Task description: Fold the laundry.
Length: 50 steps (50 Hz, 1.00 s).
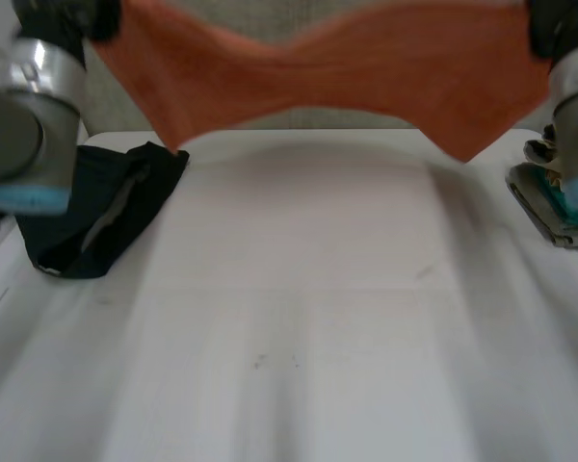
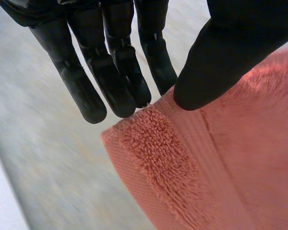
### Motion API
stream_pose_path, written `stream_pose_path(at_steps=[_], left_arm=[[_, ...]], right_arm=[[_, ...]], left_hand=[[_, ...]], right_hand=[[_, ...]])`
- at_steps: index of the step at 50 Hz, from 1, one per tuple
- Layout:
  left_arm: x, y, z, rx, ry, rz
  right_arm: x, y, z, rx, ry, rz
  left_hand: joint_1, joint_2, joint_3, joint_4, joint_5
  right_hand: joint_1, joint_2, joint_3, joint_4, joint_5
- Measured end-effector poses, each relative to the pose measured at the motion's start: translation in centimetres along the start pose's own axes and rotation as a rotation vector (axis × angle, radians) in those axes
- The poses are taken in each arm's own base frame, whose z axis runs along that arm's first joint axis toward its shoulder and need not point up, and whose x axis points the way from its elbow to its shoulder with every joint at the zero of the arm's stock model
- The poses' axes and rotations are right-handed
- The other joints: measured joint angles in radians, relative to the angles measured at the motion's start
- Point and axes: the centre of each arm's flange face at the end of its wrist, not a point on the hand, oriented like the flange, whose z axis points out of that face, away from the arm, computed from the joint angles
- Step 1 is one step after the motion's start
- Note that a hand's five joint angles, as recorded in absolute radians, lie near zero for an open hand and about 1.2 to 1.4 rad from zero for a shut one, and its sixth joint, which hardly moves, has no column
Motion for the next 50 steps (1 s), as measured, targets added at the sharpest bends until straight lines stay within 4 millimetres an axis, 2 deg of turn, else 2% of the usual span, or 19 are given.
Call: stream_pose_path(at_steps=[1, 4, 6, 8, 13, 14, 16, 19, 22, 24, 29, 30, 32, 36, 40, 43, 46, 47, 50], left_arm=[[0.3, 0.5, -0.6, -0.021, 0.014, -0.004], [1.9, 3.3, -3.8, -0.140, 0.089, -0.023], [2.3, 4.0, -4.6, -0.170, 0.106, -0.027], [3.8, 6.9, -7.8, -0.289, 0.163, -0.044], [5.2, 10.2, -12.0, -0.457, 0.221, -0.055], [5.3, 10.4, -12.3, -0.472, 0.226, -0.054], [5.6, 11.2, -14.3, -0.558, 0.255, -0.043], [5.5, 10.7, -16.5, -0.666, 0.300, -0.004], [5.3, 10.0, -17.4, -0.712, 0.325, 0.020], [4.8, 7.6, -19.6, -0.829, 0.399, 0.083], [4.0, 4.0, -22.8, -0.988, 0.512, 0.143], [3.8, 2.6, -24.0, -1.044, 0.556, 0.157], [3.6, 1.2, -25.1, -1.095, 0.600, 0.169], [3.3, -0.5, -26.1, -1.118, 0.640, 0.188], [3.4, -0.2, -25.1, -1.054, 0.613, 0.207], [3.6, 1.1, -23.8, -0.999, 0.581, 0.221], [3.8, 2.0, -23.1, -0.975, 0.566, 0.228], [4.1, 3.4, -22.1, -0.945, 0.540, 0.241], [4.6, 5.4, -20.7, -0.908, 0.498, 0.266]], right_arm=[[-0.2, 0.2, -0.2, -0.007, -0.010, 0.001], [-3.4, 3.0, -2.6, -0.091, -0.137, 0.010], [-4.0, 3.5, -3.0, -0.105, -0.158, 0.012], [-6.8, 6.1, -5.5, -0.187, -0.269, 0.024], [-9.6, 8.9, -9.0, -0.322, -0.409, 0.036], [-9.8, 9.1, -9.3, -0.334, -0.421, 0.037], [-10.4, 9.6, -11.0, -0.404, -0.491, 0.041], [-10.2, 9.5, -13.2, -0.491, -0.586, 0.040], [-9.9, 9.2, -13.8, -0.514, -0.613, 0.037], [-7.7, 7.9, -16.2, -0.607, -0.714, 0.006], [-4.3, 6.3, -19.1, -0.721, -0.829, -0.056], [-2.9, 5.8, -20.4, -0.767, -0.881, -0.083], [-1.6, 5.2, -21.7, -0.809, -0.935, -0.111], [0.0, 4.7, -23.0, -0.841, -0.990, -0.148], [0.2, 5.2, -22.4, -0.806, -0.947, -0.163], [-0.3, 6.4, -20.9, -0.764, -0.865, -0.157], [-0.4, 6.7, -20.5, -0.755, -0.846, -0.154], [-1.3, 8.3, -18.8, -0.715, -0.757, -0.132], [-2.4, 9.8, -17.3, -0.680, -0.692, -0.116]], left_hand=[[0.000, 0.000, 0.000, 0.000, 0.000], [0.000, 0.000, 0.000, 0.000, 0.000], [0.000, 0.000, 0.000, 0.000, 0.000], [0.000, 0.000, 0.000, 0.000, 0.000], [0.000, 0.000, 0.000, 0.000, 0.000], [0.000, 0.000, 0.000, 0.000, 0.000], [0.000, 0.000, 0.000, 0.000, 0.000], [0.000, 0.000, 0.000, 0.000, 0.000], [0.000, 0.000, 0.000, 0.000, 0.000], [0.000, 0.000, 0.000, 0.000, 0.000], [0.000, 0.000, 0.000, 0.000, 0.000], [0.000, 0.000, 0.000, 0.000, 0.000], [0.000, 0.000, 0.000, 0.000, 0.000], [0.000, 0.000, 0.000, 0.000, 0.000], [0.000, 0.000, 0.000, 0.000, 0.000], [0.000, 0.000, 0.000, 0.000, 0.000], [0.000, 0.000, 0.000, 0.000, 0.003], [0.000, 0.000, 0.000, 0.000, 0.014], [0.000, 0.000, 0.000, 0.000, 0.015]], right_hand=[[0.000, 0.000, 0.000, 0.000, 0.000], [0.000, 0.000, 0.000, 0.000, 0.000], [0.000, 0.000, 0.000, 0.000, 0.000], [0.000, 0.000, 0.000, 0.000, 0.000], [0.000, 0.000, 0.000, 0.000, 0.000], [0.000, 0.000, 0.000, 0.000, 0.000], [0.000, 0.000, 0.000, 0.000, 0.000], [0.000, 0.000, 0.000, 0.000, 0.000], [0.000, 0.000, 0.000, 0.000, 0.000], [0.000, 0.000, 0.000, 0.000, 0.000], [0.000, 0.000, 0.000, 0.000, 0.000], [0.000, 0.000, 0.000, 0.000, 0.000], [0.000, 0.000, 0.000, 0.000, 0.000], [0.000, 0.000, 0.000, 0.000, 0.000], [0.000, 0.000, 0.000, 0.000, 0.000], [0.000, 0.000, 0.000, 0.000, 0.000], [0.000, 0.000, 0.000, 0.000, 0.000], [0.000, 0.000, 0.000, 0.000, 0.000], [0.000, 0.000, 0.000, 0.000, 0.000]])
